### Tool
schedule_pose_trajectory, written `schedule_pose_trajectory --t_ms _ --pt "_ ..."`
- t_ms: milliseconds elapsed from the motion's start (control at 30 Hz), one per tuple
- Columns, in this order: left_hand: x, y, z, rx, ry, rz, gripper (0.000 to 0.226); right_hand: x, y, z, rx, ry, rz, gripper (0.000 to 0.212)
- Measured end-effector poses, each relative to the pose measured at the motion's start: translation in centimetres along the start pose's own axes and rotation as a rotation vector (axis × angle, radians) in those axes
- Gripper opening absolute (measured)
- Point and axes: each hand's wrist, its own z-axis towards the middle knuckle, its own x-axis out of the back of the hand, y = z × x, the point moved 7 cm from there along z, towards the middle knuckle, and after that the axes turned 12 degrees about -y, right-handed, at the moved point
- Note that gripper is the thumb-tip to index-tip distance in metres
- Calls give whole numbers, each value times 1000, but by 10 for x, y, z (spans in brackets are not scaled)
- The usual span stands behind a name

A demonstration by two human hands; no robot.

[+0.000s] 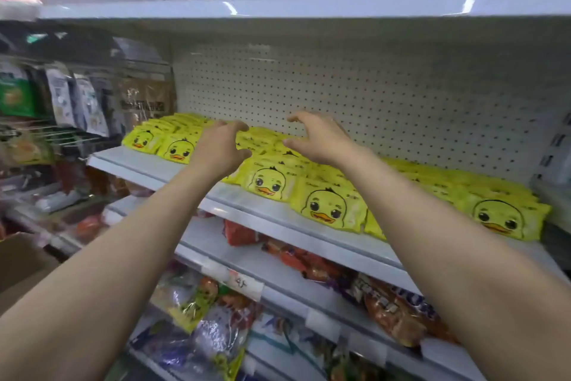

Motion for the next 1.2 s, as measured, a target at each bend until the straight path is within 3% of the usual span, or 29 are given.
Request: schedule_pose_trajectory --t_ms 267,567,867,1200 --pt "79 -176 -94 98 110 114 49 -89 -188 42 277 -10 52 56" --pt "124 -324 -156 238 205 219 47 -177 -332 100 461 -107 107 57" --pt "133 -513 -136 433 127 258 46 -304 -464 233 590 -271 178 59" --pt "88 -739 -82 582 -142 190 42 -478 -557 386 513 -569 139 56"
